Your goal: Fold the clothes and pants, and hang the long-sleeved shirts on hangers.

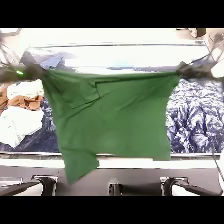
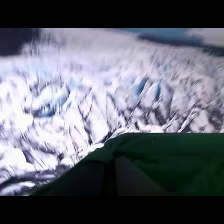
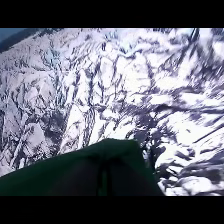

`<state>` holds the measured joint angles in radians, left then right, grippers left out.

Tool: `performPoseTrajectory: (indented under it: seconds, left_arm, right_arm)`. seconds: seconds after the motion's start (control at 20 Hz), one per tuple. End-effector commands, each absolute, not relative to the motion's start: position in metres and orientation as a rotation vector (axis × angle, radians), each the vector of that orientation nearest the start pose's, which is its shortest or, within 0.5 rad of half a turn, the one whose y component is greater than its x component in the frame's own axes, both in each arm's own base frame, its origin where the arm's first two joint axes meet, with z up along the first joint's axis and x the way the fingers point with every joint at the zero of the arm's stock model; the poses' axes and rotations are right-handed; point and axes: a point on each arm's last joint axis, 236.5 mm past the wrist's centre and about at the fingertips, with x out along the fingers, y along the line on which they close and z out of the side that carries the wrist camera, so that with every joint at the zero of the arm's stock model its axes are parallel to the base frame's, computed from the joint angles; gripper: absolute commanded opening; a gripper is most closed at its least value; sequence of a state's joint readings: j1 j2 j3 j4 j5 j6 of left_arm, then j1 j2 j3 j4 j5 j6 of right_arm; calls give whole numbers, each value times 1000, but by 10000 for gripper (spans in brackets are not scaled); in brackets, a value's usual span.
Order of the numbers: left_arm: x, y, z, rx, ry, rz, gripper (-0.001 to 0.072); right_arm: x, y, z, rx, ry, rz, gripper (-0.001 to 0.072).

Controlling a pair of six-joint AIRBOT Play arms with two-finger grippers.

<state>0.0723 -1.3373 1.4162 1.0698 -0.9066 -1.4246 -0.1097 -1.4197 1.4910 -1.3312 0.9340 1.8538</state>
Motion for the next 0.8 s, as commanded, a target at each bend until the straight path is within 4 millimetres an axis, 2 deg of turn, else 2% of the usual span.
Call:
performPoseTrajectory:
  seconds: [0.0, 0.1, 0.15, 0.2, 0.25, 0.3, 0.35, 0.45, 0.5, 0.55, 0.6, 0.65, 0.7, 0.75]
  left_arm:
    - [506, -68, 25, -586, 1005, -176, 31]
    - [501, -91, -2, -692, 1099, -214, 31]
    - [500, -99, -8, -740, 1124, -231, 33]
    - [501, -103, -6, -777, 1124, -241, 84]
    - [502, -100, -1, -800, 1119, -245, 217]
    - [496, -94, 6, -804, 1144, -261, 526]
    - [485, -80, 14, -797, 1193, -281, 711]
    - [447, -34, 17, -737, 1341, -255, 713]
    - [423, -9, 13, -704, 1419, -212, 713]
    - [395, 19, 4, -653, 1505, -140, 712]
    - [372, 40, -6, -613, 1558, -74, 711]
    - [354, 46, -16, -609, 1586, -55, 709]
    - [338, 42, -28, -628, 1602, -79, 682]
    - [328, 32, -41, -658, 1603, -110, 598]
  right_arm:
    - [533, 22, 16, 899, 980, -140, 49]
    - [526, 36, -12, 919, 1078, -113, 48]
    - [521, 38, -20, 914, 1112, -112, 49]
    - [519, 36, -19, 893, 1119, -105, 52]
    - [519, 30, -11, 878, 1105, -96, 125]
    - [519, 15, 2, 851, 1083, -87, 305]
    - [516, -7, 17, 814, 1067, -84, 413]
    - [488, -68, 37, 780, 1079, -153, 441]
    - [457, -94, 35, 762, 1157, -191, 442]
    - [421, -113, 24, 732, 1270, -229, 479]
    - [386, -123, 10, 708, 1391, -254, 543]
    - [355, -124, -4, 694, 1508, -248, 575]
    - [330, -118, -18, 701, 1603, -226, 575]
    - [313, -110, -30, 719, 1667, -206, 575]
